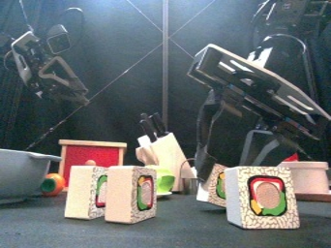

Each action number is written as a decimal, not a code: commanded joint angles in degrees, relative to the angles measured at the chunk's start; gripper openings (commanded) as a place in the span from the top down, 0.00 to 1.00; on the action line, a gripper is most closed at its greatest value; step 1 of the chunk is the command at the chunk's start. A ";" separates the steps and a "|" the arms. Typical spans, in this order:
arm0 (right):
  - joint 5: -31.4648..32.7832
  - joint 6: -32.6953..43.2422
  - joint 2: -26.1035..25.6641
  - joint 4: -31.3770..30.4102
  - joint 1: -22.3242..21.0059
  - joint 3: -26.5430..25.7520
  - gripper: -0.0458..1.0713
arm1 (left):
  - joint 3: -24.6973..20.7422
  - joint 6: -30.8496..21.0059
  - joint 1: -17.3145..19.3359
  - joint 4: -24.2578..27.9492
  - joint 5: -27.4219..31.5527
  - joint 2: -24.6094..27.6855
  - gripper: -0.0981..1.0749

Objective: Put sushi piece to the left

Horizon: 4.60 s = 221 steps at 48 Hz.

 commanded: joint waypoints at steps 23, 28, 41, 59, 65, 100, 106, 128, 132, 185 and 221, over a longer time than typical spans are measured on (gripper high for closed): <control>-5.45 -0.26 -6.06 -10.28 -0.09 -0.18 0.31 | -0.70 0.09 -0.09 -0.44 -0.26 0.09 0.26; -6.24 -0.35 -6.06 -12.48 0.18 -0.18 0.31 | -0.70 0.09 -0.18 -0.44 -0.26 0.09 0.26; -5.36 -0.44 -7.38 -13.71 0.26 0.26 0.31 | -0.70 0.09 -0.09 -0.44 -0.26 0.09 0.26; 6.86 -3.52 -10.37 -0.79 1.41 1.05 0.31 | -0.62 0.09 -0.09 -0.44 -0.26 0.09 0.26; 11.95 -11.43 -9.93 7.47 0.97 -1.14 0.31 | -0.62 0.09 -0.09 -0.44 -0.26 0.09 0.26; 6.59 -58.45 1.05 17.67 0.26 -18.46 0.31 | -0.44 0.09 0.09 -0.44 -0.26 0.09 0.26; 7.29 -62.75 2.37 19.95 0.26 -18.98 0.31 | -0.44 0.09 0.09 -0.44 -0.26 0.09 0.26; 7.82 -65.92 6.50 20.04 0.62 -21.36 0.30 | -0.44 0.09 0.09 -0.44 -0.26 0.09 0.26; 7.73 -65.83 6.77 19.95 0.62 -21.62 0.30 | -0.44 0.09 0.09 -0.44 -0.26 0.09 0.26; 7.56 -65.92 10.02 19.25 0.79 -23.38 0.30 | -0.53 0.09 0.00 -0.44 1.05 0.00 0.26; 8.00 -65.83 10.11 19.69 0.79 -23.47 0.22 | -0.53 0.09 0.09 -0.44 1.05 0.09 0.26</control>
